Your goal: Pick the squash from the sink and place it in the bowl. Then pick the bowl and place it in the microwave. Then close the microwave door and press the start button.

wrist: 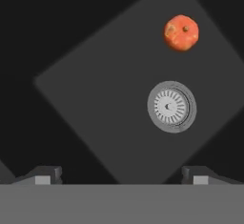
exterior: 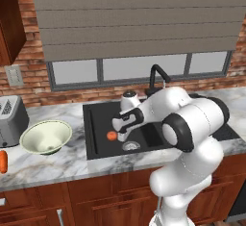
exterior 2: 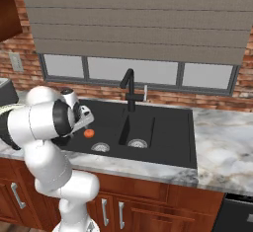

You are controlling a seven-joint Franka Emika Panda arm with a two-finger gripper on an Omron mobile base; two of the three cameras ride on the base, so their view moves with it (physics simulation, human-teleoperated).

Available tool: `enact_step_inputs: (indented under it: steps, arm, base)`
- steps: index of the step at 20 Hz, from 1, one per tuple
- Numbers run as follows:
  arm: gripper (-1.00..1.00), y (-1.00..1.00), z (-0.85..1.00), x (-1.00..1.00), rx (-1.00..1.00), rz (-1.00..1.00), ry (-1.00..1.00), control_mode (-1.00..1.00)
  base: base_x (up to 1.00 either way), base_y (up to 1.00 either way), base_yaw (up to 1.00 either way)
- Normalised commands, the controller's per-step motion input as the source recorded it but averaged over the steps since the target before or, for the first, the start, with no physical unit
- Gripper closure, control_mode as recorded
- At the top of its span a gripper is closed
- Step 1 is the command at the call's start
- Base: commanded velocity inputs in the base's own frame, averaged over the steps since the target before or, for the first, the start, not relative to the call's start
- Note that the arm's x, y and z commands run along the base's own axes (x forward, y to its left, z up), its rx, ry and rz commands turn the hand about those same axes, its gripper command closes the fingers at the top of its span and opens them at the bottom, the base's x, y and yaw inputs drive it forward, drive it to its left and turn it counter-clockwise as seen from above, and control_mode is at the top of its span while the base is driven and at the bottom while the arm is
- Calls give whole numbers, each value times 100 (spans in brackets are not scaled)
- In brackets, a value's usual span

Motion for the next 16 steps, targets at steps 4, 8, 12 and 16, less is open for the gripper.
enact_step_inputs:
  steps: [4,8,12,16]
  arm:
    - [-100,27,-31,23,3,0,0,-100]
    - [-100,15,-35,25,3,0,0,-100]
    - [-100,0,-29,37,2,0,0,-100]
    - [-100,0,-19,41,3,0,0,-100]
  base:
    - [0,0,0]
    - [0,0,0]
    - [0,0,0]
    - [0,0,0]
